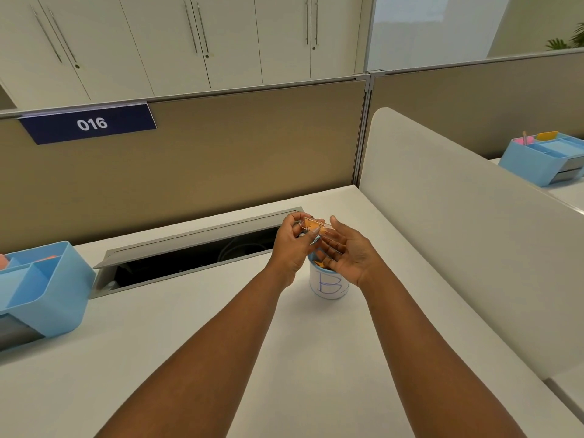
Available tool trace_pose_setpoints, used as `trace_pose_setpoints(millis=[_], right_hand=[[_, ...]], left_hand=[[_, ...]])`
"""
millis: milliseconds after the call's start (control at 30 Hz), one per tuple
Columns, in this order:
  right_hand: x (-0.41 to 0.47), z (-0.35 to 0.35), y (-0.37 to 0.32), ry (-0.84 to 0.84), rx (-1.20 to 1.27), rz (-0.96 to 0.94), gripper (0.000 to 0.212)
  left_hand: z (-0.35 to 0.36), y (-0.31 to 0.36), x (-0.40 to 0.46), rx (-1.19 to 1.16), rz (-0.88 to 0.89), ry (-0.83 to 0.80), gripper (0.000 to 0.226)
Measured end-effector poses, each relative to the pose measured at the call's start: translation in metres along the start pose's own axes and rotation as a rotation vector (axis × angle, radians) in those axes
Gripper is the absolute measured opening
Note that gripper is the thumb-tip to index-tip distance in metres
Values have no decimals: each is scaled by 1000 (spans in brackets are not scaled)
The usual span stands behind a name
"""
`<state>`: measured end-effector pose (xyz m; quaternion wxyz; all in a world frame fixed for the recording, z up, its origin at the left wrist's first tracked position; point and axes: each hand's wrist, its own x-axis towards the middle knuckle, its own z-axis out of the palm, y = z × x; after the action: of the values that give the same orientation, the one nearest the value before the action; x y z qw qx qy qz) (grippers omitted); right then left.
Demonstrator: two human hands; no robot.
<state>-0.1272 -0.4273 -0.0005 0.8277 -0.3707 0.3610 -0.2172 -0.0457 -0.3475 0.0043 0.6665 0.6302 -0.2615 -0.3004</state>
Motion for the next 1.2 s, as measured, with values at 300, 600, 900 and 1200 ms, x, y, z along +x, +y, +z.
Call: trace_pose_setpoints(millis=[300,600,900,1200], right_hand=[[1,2,-5,44,-29,-32,12],[-2,-2,-8,69,-162,-92,16],[-10,6,-12,-1,-19,46,37],[-9,6,-11,-32,-41,118,30]], left_hand=[[-2,2,3,-1,0,-28,34],[-2,2,3,-9,9,5,42],[3,5,-1,-83,20,-19,34],[0,5,0,-80,14,-22,33]])
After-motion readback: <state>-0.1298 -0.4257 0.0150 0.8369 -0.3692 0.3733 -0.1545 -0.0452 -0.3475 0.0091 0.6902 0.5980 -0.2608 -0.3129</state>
